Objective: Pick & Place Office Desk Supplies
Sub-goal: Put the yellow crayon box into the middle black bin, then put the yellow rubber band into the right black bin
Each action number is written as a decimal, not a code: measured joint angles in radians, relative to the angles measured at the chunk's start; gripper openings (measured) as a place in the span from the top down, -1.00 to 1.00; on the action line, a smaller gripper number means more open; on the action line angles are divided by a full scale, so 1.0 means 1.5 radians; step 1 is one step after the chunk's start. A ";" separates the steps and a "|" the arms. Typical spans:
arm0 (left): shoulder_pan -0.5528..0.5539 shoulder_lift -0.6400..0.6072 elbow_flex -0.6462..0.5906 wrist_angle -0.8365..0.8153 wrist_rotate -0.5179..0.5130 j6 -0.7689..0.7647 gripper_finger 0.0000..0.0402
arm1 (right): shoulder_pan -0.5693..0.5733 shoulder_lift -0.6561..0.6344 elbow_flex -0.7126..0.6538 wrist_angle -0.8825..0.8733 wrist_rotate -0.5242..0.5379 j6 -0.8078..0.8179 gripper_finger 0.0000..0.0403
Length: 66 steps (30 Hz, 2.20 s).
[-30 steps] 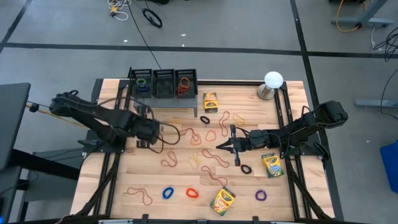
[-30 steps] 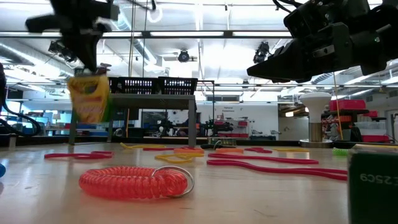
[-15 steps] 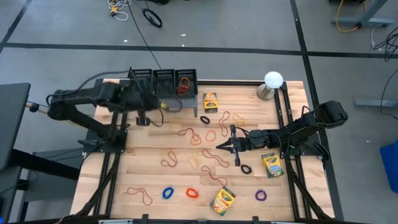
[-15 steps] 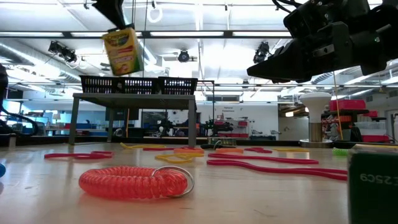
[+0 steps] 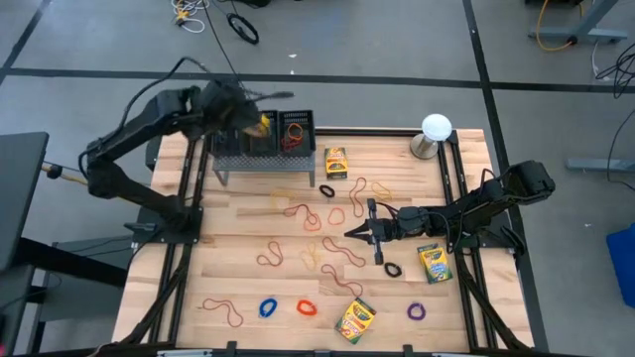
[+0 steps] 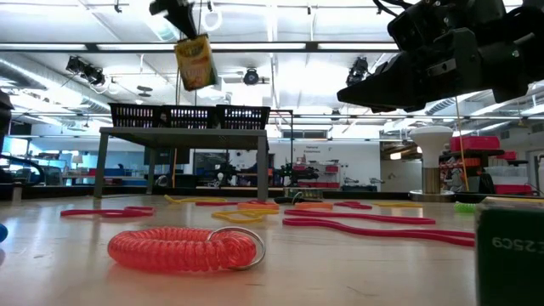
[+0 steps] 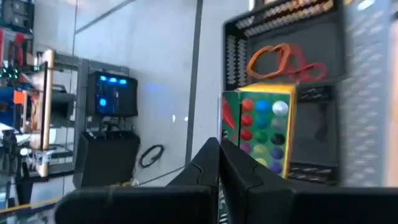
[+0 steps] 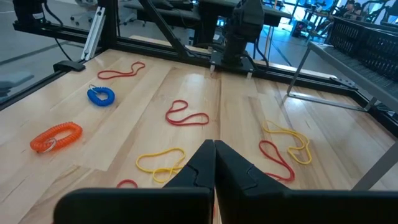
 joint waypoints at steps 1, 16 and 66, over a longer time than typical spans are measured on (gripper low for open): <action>0.017 0.008 0.000 0.006 0.008 0.009 0.97 | 0.000 0.000 0.000 0.000 0.000 0.000 0.98; 0.176 0.117 0.001 0.035 0.097 0.082 0.97 | -0.001 0.000 0.000 0.000 0.001 -0.020 0.98; 0.211 0.171 0.007 0.064 0.071 0.057 0.63 | -0.001 0.000 0.000 -0.001 0.000 -0.020 0.98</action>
